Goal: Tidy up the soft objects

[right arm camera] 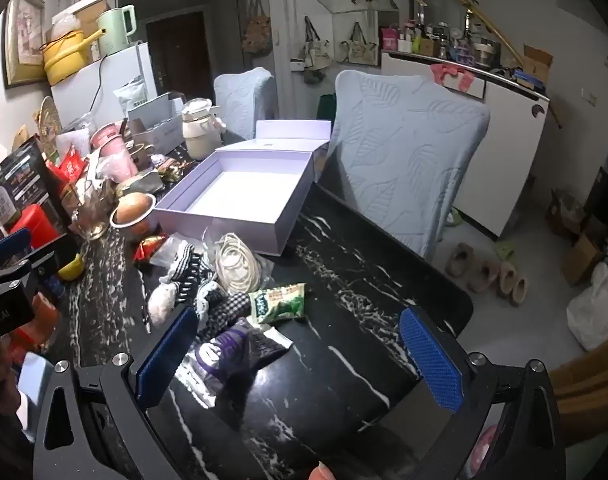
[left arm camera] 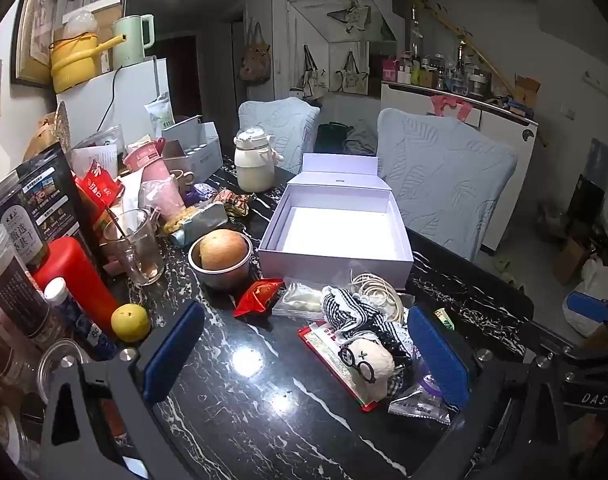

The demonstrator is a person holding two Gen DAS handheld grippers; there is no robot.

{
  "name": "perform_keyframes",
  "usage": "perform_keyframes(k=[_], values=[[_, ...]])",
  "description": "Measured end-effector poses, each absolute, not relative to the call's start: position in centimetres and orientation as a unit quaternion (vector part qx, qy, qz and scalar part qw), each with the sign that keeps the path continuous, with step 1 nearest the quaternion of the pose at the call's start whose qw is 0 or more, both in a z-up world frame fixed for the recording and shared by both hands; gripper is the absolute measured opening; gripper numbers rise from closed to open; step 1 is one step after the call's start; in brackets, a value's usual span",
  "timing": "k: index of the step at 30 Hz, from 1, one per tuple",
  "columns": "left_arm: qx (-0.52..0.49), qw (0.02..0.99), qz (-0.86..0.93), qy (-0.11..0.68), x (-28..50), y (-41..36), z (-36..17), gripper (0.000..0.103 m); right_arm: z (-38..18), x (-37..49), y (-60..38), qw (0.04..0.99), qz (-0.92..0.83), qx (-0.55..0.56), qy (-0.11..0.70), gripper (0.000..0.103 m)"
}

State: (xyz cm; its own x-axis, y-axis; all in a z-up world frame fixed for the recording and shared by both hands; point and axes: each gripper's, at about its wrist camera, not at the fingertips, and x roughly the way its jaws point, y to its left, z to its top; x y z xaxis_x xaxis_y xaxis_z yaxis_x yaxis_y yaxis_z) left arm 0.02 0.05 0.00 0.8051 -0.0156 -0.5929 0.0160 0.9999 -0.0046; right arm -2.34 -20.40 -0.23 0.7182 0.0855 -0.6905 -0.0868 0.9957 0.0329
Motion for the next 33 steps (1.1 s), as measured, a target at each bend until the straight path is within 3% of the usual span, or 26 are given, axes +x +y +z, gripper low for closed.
perform_keyframes(k=[33], values=[[0.002, 0.948, -0.032, 0.316, -0.3, -0.69, -0.26, 0.103, 0.07, -2.85, -20.51, 0.932, 0.056, -0.009, 0.359, 0.103]])
